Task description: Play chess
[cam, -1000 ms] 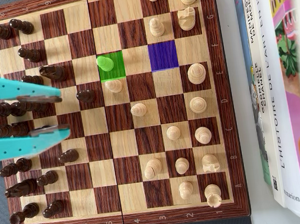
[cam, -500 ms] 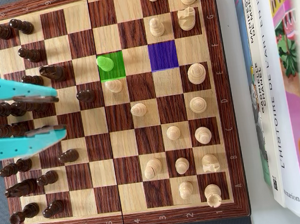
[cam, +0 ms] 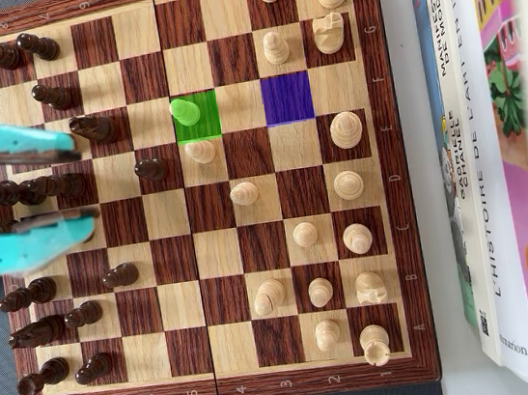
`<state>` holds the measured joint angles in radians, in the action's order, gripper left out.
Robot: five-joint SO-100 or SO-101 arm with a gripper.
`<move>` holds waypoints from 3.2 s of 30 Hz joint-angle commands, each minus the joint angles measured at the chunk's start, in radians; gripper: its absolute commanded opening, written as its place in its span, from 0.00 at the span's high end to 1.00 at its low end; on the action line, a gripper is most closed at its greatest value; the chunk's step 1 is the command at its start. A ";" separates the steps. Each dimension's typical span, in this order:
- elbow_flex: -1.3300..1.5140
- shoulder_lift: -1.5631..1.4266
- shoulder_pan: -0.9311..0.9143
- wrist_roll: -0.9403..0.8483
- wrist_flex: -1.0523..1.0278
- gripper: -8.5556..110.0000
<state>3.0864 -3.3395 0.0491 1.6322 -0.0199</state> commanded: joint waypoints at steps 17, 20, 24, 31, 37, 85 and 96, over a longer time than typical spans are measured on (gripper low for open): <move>0.034 -0.011 -0.002 -0.009 0.405 0.81; 0.035 -0.011 -0.002 -0.009 0.454 0.81; 0.038 -0.011 -0.002 -0.009 0.522 0.81; 0.072 -0.012 -0.005 -0.009 0.699 0.81; 0.072 -0.012 0.000 -0.009 0.813 0.81; 0.074 -0.011 -0.005 -0.008 1.824 0.81; 0.074 -0.009 -0.005 0.000 1.824 0.81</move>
<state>3.1385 -3.3594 0.0430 1.6322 1.8009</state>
